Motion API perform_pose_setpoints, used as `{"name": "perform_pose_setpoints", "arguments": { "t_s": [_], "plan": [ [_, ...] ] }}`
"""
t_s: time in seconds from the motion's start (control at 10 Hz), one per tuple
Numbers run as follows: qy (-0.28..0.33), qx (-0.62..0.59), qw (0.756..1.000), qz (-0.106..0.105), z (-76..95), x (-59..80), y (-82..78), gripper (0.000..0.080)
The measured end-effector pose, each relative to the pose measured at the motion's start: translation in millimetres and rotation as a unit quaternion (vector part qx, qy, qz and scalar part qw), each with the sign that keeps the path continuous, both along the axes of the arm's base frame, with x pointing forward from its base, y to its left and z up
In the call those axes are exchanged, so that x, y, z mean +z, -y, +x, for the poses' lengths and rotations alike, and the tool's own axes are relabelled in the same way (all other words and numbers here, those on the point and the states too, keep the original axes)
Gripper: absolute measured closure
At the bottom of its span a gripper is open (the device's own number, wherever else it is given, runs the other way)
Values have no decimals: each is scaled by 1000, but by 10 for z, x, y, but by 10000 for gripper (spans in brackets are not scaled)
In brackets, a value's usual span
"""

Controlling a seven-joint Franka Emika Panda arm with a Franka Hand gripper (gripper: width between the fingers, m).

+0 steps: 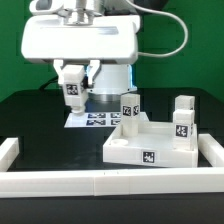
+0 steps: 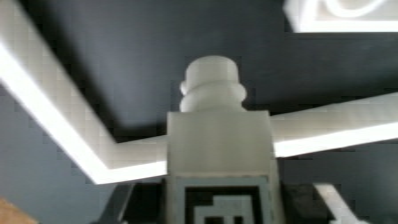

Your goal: Assemble square table

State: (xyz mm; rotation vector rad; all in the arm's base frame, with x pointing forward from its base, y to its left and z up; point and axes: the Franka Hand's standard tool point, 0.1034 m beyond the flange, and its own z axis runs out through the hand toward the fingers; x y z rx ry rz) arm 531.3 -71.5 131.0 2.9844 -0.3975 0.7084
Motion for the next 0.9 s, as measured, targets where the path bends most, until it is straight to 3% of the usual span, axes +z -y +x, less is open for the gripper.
{"name": "perform_pose_setpoints", "arguments": {
  "t_s": [0.4,0.6,0.9],
  "plan": [
    [11,1,1000,14,135,-37,-398,511],
    [31,14,999,-2,207,-143,-569,511],
    [28,13,1000,-2,199,-152,-550,511]
  ]
}}
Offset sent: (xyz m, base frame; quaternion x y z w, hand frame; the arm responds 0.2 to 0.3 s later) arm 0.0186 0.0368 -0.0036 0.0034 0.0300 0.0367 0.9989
